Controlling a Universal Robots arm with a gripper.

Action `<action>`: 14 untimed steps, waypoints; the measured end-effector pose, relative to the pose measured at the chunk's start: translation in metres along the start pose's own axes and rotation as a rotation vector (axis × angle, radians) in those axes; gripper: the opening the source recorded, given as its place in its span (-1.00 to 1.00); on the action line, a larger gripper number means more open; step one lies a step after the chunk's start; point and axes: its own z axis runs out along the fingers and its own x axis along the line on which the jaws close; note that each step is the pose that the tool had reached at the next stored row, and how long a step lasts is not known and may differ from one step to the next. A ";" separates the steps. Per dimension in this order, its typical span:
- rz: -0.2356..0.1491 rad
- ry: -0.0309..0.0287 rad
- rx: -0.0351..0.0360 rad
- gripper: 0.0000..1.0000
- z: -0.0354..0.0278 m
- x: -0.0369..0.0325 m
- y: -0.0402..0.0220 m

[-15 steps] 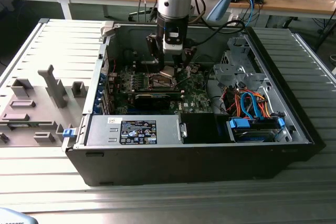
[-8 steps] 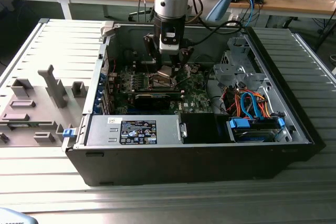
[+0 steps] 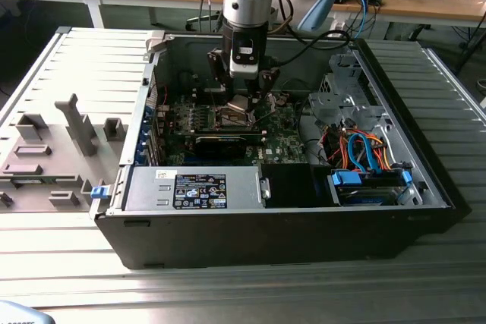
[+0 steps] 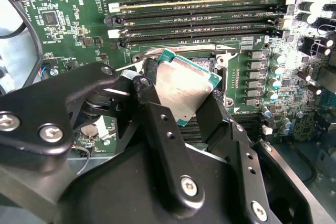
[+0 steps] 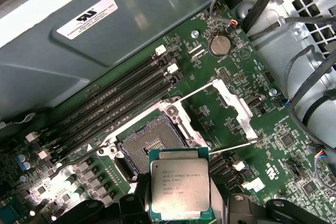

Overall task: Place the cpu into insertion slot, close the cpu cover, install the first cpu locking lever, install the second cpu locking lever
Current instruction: 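Place the cpu into insertion slot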

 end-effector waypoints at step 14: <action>0.003 -0.0014 0.0024 0.09 0.0002 0.0000 0.0000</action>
